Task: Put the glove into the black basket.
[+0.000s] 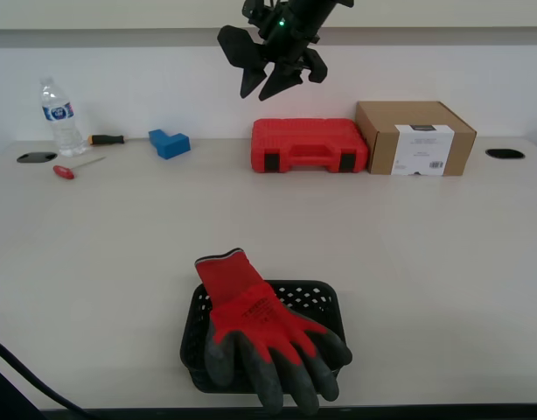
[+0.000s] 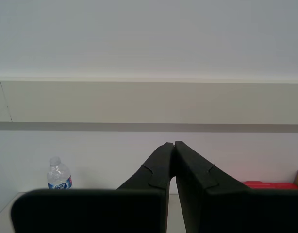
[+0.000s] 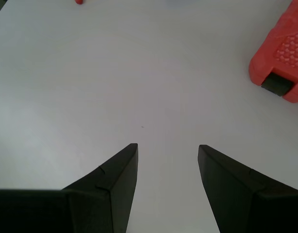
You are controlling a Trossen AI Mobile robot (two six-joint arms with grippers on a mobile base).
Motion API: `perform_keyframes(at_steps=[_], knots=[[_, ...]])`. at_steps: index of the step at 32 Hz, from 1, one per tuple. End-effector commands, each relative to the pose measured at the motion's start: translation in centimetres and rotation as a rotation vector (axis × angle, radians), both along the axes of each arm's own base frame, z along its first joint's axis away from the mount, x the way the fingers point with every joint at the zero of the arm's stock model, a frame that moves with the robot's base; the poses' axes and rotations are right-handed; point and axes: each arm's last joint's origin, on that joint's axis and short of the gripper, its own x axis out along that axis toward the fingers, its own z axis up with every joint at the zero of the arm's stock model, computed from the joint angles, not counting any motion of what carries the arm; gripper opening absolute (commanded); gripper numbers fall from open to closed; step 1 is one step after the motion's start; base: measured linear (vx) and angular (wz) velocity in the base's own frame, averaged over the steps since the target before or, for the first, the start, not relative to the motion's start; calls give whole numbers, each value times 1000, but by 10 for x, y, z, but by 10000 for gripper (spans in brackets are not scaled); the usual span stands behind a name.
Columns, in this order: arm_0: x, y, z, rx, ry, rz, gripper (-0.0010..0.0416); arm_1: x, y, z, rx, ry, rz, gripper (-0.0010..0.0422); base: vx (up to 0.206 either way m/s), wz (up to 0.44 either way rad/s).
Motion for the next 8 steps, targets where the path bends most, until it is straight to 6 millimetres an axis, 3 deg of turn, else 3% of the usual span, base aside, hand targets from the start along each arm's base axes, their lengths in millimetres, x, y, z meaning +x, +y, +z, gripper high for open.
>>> perform_keyframes(at_steps=[1,8], knots=[[0,0,1,2,0,-2,172,0,0,1,0,-5,-1,0,0,0],[0,0,1,2,-1,-1,172,0,0,1,0,-5,-1,0,0,0]])
